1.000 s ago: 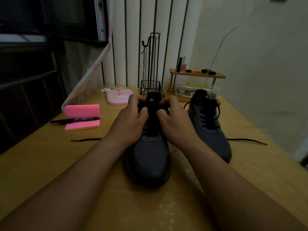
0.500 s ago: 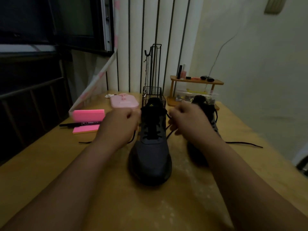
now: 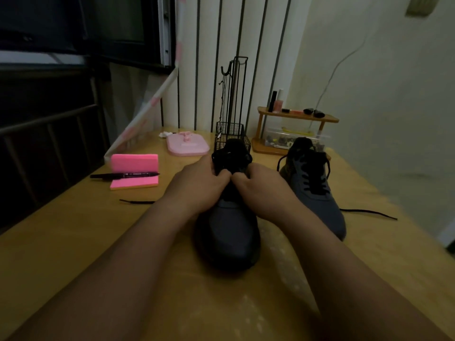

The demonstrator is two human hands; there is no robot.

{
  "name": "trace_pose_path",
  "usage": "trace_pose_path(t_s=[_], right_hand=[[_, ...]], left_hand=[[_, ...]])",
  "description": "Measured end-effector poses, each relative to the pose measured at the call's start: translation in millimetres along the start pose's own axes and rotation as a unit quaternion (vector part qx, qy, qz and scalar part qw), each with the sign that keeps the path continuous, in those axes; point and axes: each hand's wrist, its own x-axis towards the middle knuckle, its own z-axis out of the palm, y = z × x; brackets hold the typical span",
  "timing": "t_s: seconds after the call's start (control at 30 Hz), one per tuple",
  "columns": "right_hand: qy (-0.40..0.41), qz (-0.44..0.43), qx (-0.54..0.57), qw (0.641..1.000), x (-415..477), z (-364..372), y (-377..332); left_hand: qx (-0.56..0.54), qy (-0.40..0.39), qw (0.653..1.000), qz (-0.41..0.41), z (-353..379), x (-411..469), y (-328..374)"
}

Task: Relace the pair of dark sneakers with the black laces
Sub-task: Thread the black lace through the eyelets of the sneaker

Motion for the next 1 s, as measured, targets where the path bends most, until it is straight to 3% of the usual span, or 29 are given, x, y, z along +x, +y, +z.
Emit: trace_pose_path(t_s=[0.3,0.43,0.53,0.6,0.67,0.8,1.0], right_hand=[[-0.016,0.008,0.004,1.000,6.1,-2.4,0.9],[-0.037,-0.008,-0.072,0.997,12.2,-9.7,-7.4],[-0.013,-0.016,-0.069,0.997,10.5,-13.5,-8.7],[-0.004,-0.002,-0.046,0.999,5.5,-11.2,-6.8],[-0.014,0.013,0.005,1.000,-0.5,-10.2,-3.5],[-0.105,0.056,0.184,0.976,-17.1,-23.5,-3.0],[-0.124,0.059,0.033,0.990,-22.5,-23.2,-15.0]], left_hand=[[0.010,-0.052,0.998,-0.018,-3.1,1.1,-0.6],[0.071,-0.096,0.993,-0.005,-13.7,3.9,10.4],[0.136,-0.103,0.985,0.010,-20.9,4.0,14.1],[0.139,-0.115,0.983,0.021,-24.4,1.5,14.3],[0.072,-0.132,0.989,0.014,-27.0,-2.9,14.3],[-0.056,-0.143,0.987,-0.051,-31.7,-23.1,9.8],[-0.007,-0.162,0.984,-0.078,-26.8,-30.8,17.5]])
